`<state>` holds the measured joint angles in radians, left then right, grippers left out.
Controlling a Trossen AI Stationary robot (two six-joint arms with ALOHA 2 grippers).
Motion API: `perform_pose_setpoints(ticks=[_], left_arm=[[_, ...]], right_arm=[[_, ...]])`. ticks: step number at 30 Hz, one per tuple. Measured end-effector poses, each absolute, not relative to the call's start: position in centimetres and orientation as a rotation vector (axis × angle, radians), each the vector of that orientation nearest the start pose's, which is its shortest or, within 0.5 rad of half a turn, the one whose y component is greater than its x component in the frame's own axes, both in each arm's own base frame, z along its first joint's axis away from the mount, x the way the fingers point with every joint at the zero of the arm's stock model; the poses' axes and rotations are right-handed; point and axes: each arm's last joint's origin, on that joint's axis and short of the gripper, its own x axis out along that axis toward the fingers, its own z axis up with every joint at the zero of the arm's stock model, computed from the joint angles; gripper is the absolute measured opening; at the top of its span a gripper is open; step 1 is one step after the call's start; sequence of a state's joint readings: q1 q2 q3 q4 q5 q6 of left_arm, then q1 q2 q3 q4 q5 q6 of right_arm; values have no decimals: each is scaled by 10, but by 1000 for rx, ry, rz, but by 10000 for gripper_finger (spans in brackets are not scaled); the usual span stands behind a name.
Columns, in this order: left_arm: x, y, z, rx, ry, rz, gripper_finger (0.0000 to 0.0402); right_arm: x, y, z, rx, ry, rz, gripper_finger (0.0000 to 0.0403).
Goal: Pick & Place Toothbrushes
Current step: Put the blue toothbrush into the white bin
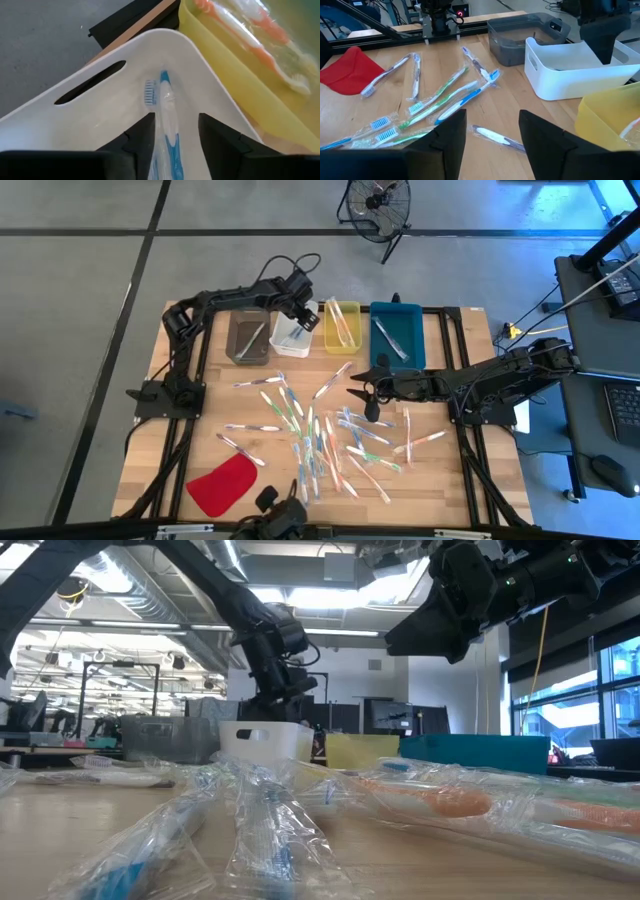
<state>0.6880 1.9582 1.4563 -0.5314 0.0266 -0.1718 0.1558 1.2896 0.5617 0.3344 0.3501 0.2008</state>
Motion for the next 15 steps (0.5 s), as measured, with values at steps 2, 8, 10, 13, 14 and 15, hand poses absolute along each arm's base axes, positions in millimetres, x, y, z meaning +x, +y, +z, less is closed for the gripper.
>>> perform_pose_setpoints(ticks=[2,8,10,13,14,15], left_arm=[[318,260,205,-521,927,680,158],[309,252,234,-455,907,648,162],[305,246,245,-431,908,637,157],[301,235,261,-386,904,615,151],[300,231,265,-376,906,605,149],[299,226,268,-364,903,594,146]], right_arm=[[256,30,203,99,360,-229,189],[256,31,202,104,363,-206,199],[256,31,202,105,364,-199,200],[256,33,202,104,365,-193,201],[255,34,202,103,365,-189,200],[255,34,202,102,366,-187,199]])
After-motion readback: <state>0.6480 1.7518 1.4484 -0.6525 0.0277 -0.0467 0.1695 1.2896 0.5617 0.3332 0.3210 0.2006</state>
